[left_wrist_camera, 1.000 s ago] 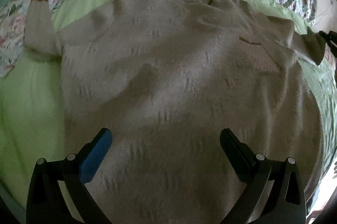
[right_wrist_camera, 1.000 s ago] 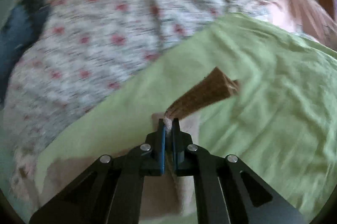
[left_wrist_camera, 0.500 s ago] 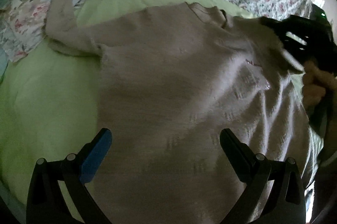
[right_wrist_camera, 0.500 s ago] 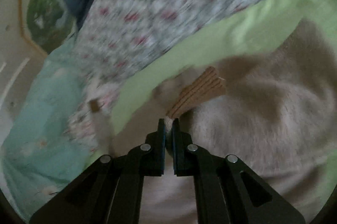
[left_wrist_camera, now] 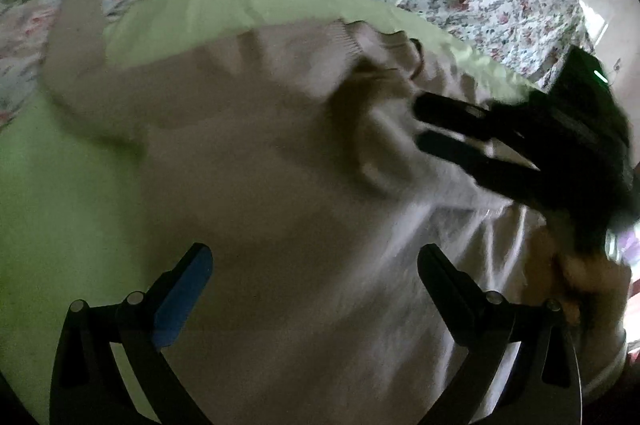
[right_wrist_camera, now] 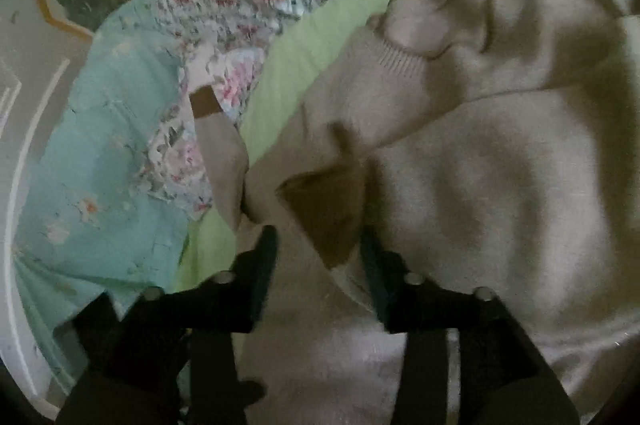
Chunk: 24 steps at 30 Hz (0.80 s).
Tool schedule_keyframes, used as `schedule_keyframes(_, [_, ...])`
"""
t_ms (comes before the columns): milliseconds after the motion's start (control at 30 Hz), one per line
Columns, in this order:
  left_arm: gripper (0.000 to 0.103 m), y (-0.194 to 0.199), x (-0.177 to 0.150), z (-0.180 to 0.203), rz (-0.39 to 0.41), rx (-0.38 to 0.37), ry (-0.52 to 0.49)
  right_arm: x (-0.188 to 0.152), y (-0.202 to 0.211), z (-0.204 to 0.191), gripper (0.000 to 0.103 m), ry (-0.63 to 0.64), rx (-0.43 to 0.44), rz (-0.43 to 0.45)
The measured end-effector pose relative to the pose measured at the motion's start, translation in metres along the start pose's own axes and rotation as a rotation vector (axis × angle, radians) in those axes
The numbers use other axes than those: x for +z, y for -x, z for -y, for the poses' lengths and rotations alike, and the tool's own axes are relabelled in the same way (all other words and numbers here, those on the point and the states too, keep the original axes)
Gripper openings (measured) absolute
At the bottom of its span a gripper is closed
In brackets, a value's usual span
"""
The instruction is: Fold small clothes
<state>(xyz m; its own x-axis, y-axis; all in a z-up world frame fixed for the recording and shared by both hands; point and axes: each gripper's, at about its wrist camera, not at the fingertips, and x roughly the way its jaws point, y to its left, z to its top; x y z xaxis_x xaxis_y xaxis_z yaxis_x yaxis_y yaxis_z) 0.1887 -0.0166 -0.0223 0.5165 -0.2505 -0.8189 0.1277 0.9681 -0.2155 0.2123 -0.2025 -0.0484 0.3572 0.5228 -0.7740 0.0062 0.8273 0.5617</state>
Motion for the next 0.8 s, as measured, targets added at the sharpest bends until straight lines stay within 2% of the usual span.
schedule_keyframes(133, [0.102,-0.040,0.028,0.011,-0.029,-0.004,-0.004,-0.009,0.049,0.008,0.048,-0.017,-0.010,0.086])
schedule_keyframes(267, [0.100,-0.074,0.053,-0.009,-0.053,-0.045,0.099,-0.022,0.101,0.012,0.049,-0.020,-0.047,0.183])
schedule_keyframes(333, [0.092,-0.078,0.057,-0.019,-0.023,-0.072,0.141,-0.028,0.124,0.016,0.051,-0.021,-0.076,0.224])
schedule_keyframes(367, [0.085,-0.079,0.061,-0.022,0.005,-0.083,0.148,-0.031,0.136,0.019,0.051,-0.024,-0.094,0.248])
schedule_keyframes(400, [0.062,-0.079,0.062,-0.023,0.019,-0.091,0.144,-0.034,0.149,0.024,0.052,-0.030,-0.113,0.275])
schedule_keyframes(433, [0.029,-0.080,0.064,-0.022,0.023,-0.097,0.134,-0.036,0.160,0.028,0.052,-0.037,-0.130,0.297])
schedule_keyframes(467, [0.013,-0.082,0.068,-0.021,0.011,-0.103,0.122,-0.037,0.168,0.032,0.052,-0.045,-0.148,0.317])
schedule_keyframes(500, [0.006,-0.080,0.069,-0.019,0.008,-0.111,0.116,-0.036,0.179,0.038,0.052,-0.054,-0.169,0.340])
schedule_keyframes(567, [0.006,-0.053,0.072,-0.015,0.097,-0.102,0.096,-0.032,0.191,0.044,0.052,-0.072,-0.191,0.357])
schedule_keyframes(600, [0.006,-0.037,0.074,-0.016,0.158,-0.082,0.075,-0.029,0.203,0.050,0.052,-0.082,-0.213,0.375])
schedule_keyframes(633, [0.006,-0.029,0.076,-0.019,0.187,-0.057,0.065,-0.027,0.211,0.053,0.052,-0.082,-0.233,0.389])
schedule_keyframes(733, [0.006,-0.038,0.077,-0.028,0.162,-0.030,0.038,-0.015,0.229,0.064,0.053,-0.062,-0.345,0.430])
schedule_keyframes(800, [0.006,-0.051,0.075,-0.035,0.127,-0.028,0.065,-0.001,0.227,0.080,0.053,-0.079,-0.396,0.402])
